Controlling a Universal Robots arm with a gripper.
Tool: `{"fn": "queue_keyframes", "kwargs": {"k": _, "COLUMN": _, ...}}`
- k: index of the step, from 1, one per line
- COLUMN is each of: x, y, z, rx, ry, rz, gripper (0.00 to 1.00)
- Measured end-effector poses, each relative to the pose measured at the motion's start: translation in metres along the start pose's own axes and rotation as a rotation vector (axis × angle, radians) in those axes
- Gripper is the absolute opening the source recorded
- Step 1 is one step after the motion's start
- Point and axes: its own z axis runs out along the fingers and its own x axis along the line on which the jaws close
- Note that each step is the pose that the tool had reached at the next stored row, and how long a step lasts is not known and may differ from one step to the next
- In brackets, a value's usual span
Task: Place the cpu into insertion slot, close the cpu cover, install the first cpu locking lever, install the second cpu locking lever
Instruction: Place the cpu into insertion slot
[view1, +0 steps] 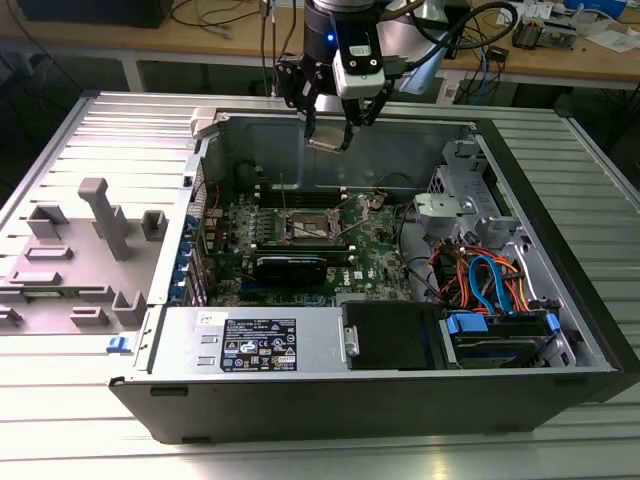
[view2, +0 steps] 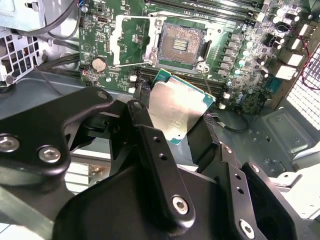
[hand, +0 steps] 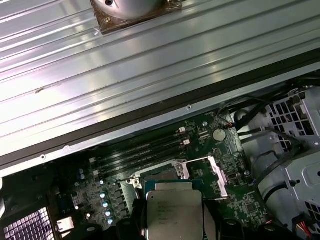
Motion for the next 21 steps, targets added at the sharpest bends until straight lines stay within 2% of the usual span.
{"fn": "queue_keyframes", "kwargs": {"k": 21, "x": 0.0069, "y": -0.0045, "z": 0.0032, "rx": -0.0012, "ry": -0.005, "rz": 0.063, "gripper": 0.54}}
